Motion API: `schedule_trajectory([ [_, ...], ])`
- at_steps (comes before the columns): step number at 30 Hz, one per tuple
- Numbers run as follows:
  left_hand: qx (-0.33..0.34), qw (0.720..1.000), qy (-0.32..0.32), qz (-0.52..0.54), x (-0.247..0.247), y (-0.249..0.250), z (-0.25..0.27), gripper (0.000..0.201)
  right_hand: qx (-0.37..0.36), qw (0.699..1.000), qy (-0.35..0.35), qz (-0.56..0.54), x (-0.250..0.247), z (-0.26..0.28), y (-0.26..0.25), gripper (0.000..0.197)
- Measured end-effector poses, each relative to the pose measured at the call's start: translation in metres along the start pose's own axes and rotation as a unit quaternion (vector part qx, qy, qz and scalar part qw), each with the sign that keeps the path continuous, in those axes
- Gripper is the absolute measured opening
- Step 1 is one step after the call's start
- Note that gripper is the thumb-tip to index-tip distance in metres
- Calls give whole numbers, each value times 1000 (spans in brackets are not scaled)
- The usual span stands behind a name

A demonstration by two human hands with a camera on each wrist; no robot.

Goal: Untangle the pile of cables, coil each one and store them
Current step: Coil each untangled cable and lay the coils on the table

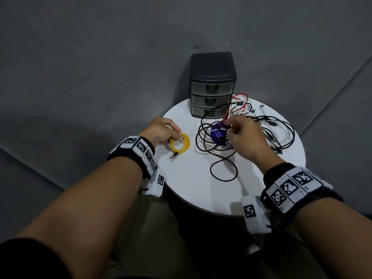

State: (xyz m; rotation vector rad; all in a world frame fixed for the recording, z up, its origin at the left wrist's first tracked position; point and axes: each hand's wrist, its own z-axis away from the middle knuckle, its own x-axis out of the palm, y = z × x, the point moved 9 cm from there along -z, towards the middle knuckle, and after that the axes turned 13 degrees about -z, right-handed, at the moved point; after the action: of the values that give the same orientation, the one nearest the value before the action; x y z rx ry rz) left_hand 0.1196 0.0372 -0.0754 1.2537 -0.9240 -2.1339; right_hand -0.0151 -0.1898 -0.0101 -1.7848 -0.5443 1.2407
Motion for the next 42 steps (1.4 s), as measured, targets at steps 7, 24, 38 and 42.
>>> schedule_trajectory([
  [7, 18, 993, 43, -113, -4, -1, -22, 20, -38, 996, -43, 67, 13, -6, 3, 36],
  [24, 208, 898, -109, -371, 56, 106, 21, 32, -56, 968, -134, 204, -22, -22, 24, 13],
  [38, 420, 906, 4, -40, 13, 247, 105, 13, -9, 994, -112, 15, -50, -28, 6, 38],
  [42, 447, 894, 37, 5, -11, 271, 131, 14, 9, 988, -127, 86, -43, -30, 15, 55],
])
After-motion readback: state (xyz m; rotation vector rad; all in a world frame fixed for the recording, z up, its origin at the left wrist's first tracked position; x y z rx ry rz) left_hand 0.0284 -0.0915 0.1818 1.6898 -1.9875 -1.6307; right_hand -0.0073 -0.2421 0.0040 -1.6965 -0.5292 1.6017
